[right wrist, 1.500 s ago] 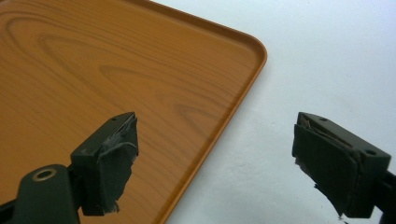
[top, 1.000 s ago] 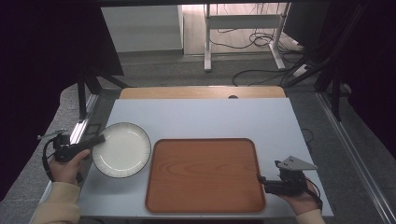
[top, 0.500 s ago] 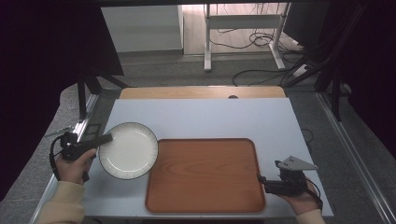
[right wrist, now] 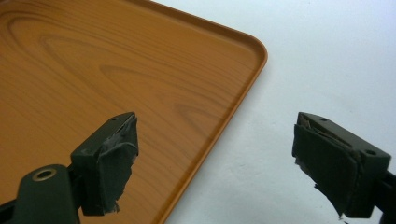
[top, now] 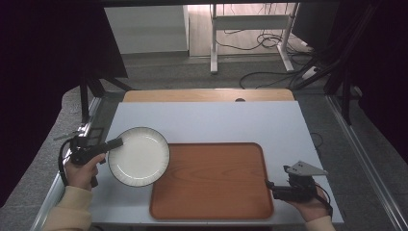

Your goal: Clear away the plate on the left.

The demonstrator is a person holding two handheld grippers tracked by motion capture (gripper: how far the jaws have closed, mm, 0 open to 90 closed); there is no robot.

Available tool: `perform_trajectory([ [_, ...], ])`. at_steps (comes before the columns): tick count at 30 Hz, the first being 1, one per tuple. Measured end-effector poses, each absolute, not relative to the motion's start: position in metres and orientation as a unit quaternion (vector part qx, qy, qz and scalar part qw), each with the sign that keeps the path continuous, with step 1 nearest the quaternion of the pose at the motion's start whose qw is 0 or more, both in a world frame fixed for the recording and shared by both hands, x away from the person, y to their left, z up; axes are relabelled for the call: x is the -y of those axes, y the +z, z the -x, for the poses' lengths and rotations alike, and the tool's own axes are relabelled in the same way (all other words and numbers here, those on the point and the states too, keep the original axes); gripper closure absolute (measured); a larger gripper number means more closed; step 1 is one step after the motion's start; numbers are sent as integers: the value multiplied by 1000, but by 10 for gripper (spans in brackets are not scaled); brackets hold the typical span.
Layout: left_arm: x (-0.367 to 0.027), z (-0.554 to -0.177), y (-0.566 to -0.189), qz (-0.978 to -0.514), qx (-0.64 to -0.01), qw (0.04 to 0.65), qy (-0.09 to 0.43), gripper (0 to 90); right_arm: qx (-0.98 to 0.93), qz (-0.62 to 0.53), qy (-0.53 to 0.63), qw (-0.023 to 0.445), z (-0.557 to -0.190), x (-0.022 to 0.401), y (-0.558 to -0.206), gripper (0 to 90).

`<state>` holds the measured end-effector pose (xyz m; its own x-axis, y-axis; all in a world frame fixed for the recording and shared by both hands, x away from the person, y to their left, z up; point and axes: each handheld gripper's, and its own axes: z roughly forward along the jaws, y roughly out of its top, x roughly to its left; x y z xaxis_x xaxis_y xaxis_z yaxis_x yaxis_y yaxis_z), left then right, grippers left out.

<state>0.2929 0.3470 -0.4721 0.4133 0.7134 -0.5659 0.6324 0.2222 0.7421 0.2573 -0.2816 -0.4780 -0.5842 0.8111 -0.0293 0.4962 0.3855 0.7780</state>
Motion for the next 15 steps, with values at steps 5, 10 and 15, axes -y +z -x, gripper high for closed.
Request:
perform_trajectory([
  [5,-342,-295,-473,-627,-536,564,30,826,-806,-405,377,209,-257,281,-478,147],
  [10,-336,-297,-472,-631,-533,563,28,824,-806,-406,377,208,-257,281,-478,147],
  [15,-329,-299,-472,-633,-527,567,23,824,-806,-405,376,209,-257,281,-478,147],
])
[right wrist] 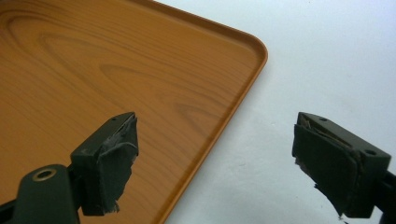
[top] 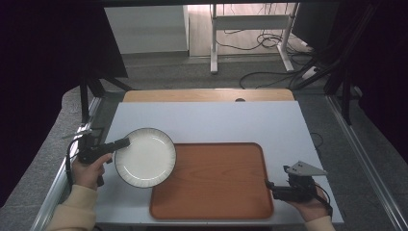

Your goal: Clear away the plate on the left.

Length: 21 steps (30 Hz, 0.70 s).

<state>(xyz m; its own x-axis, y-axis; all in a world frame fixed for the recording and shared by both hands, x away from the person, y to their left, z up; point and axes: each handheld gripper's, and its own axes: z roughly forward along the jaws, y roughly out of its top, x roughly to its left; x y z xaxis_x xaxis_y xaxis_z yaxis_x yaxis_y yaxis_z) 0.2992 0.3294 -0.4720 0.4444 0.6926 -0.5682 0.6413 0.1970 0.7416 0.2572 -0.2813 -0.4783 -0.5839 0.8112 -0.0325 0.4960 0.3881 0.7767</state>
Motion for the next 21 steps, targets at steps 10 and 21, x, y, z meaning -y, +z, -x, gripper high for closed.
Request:
perform_trajectory([
  [10,-317,-304,-470,-639,-520,567,16,823,-807,-406,375,208,-257,281,-478,147],
  [21,-295,-312,-468,-651,-507,565,8,822,-807,-406,375,209,-257,281,-479,147],
])
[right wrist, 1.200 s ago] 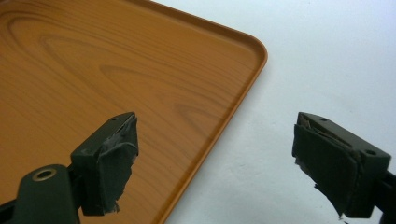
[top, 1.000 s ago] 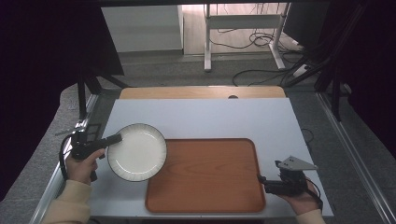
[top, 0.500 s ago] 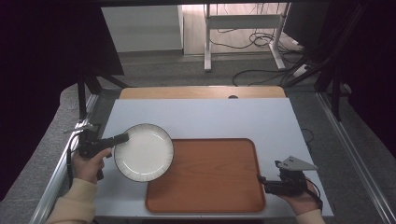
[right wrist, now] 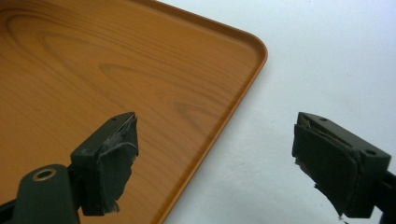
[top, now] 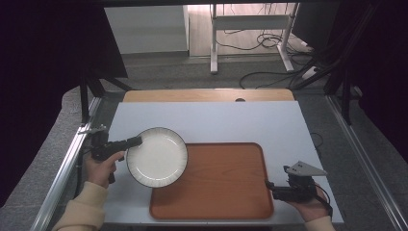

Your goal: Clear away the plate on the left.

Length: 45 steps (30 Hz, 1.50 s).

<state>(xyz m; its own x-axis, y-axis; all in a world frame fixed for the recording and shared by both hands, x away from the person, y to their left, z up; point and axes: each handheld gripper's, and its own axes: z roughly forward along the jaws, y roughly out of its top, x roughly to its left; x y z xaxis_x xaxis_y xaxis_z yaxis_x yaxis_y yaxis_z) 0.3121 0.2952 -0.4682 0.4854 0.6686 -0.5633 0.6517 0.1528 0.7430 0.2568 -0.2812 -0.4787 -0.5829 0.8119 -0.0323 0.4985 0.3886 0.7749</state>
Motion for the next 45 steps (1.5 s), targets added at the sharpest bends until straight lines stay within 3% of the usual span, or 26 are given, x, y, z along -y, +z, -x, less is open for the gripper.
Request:
perform_trajectory([
  [36,-234,-337,-471,-678,-479,557,-30,821,-807,-408,375,207,-258,283,-480,147],
  [45,-203,-344,-469,-692,-458,556,-44,821,-807,-408,375,205,-259,283,-480,147],
])
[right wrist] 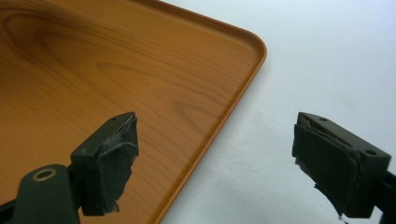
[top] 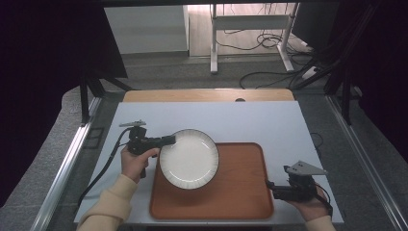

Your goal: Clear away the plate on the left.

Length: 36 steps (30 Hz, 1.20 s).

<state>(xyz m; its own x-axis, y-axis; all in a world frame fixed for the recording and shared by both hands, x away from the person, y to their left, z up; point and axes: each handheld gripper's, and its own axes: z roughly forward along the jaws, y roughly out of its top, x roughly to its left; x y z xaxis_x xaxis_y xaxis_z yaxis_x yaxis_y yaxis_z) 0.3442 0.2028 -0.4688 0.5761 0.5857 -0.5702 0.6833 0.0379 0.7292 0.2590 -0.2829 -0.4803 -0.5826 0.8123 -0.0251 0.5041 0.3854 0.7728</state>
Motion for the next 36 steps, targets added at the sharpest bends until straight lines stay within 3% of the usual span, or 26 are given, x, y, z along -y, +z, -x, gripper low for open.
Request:
perform_trajectory([
  [19,-161,-355,-476,-715,-437,542,-65,818,-807,-408,374,205,-259,284,-481,147],
  [36,-142,-364,-507,-729,-450,508,-92,814,-810,-404,372,204,-261,284,-482,147],
])
